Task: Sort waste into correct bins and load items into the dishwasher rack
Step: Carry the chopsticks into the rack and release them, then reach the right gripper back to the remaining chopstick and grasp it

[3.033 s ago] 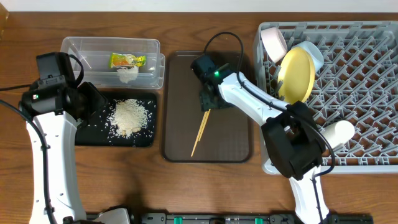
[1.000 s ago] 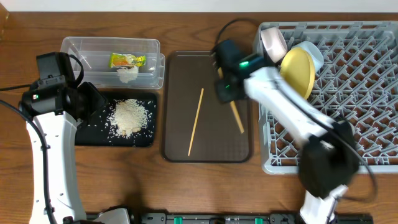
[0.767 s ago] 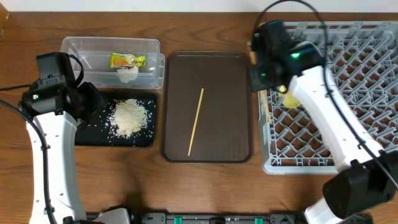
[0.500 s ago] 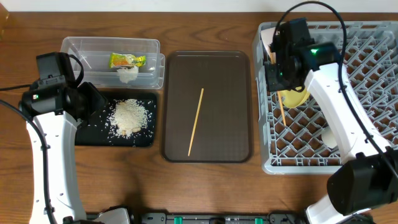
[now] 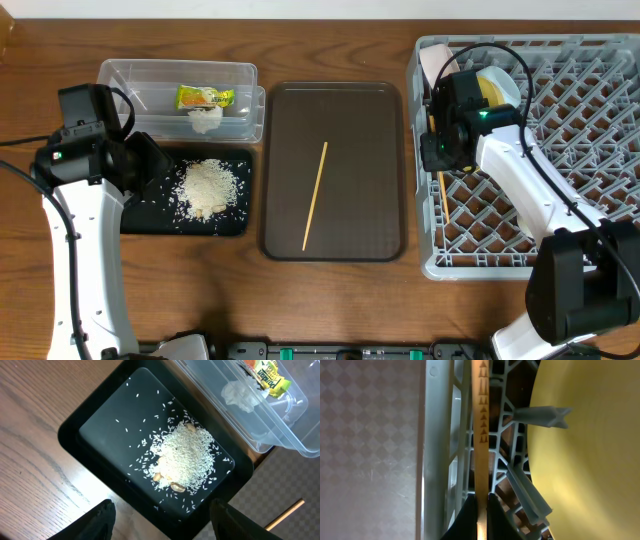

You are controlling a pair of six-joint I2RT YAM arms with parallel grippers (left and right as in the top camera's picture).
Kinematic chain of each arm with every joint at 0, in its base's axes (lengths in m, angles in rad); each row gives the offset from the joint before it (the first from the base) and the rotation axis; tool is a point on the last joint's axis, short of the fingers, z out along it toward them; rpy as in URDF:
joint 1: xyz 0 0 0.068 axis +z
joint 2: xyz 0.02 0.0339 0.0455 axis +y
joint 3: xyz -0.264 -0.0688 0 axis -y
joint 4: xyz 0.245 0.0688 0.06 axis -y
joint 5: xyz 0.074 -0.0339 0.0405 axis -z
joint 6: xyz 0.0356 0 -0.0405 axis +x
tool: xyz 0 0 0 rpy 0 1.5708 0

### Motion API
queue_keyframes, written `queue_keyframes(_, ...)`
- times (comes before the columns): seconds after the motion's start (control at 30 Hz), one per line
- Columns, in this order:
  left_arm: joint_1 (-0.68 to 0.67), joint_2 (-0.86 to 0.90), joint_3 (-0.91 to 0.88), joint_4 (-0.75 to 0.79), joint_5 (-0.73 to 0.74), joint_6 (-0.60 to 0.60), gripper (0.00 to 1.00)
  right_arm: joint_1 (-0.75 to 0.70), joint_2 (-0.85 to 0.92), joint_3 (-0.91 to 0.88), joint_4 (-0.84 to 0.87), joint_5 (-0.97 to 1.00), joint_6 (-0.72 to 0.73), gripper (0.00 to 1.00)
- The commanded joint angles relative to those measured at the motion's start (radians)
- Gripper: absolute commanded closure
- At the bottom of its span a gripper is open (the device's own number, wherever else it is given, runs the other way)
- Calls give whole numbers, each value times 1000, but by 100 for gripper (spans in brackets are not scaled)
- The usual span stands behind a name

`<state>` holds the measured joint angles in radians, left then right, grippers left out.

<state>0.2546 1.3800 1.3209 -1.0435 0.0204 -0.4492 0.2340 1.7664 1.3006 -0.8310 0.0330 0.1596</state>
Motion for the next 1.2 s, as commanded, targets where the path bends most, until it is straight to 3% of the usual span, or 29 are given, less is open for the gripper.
queue_keyframes(0.0, 4, -2, 7, -3, -2, -9, 36, 3, 3, -1, 1, 3, 23, 90)
queue_keyframes(0.13, 4, -2, 7, -3, -2, -9, 36, 3, 2, 7, -22, 3, 36, 65)
queue_keyframes(0.17, 4, -2, 7, -3, -2, -9, 36, 3, 2, 10, -26, 3, 43, 63)
queue_keyframes(0.43, 4, -2, 7, -3, -2, -10, 36, 17, -70, 52, -22, -4, 56, 59)
queue_keyframes(0.7, 4, -2, 7, -3, -2, -10, 36, 129, -146, 60, 185, -69, 56, 39)
queue_keyframes(0.87, 4, -2, 7, -3, -2, -10, 36, 253, -84, 60, 283, -69, 57, 33)
queue_keyframes(1.17, 4, -2, 7, -3, -2, -9, 36, 439, 133, 60, 352, -67, 166, 34)
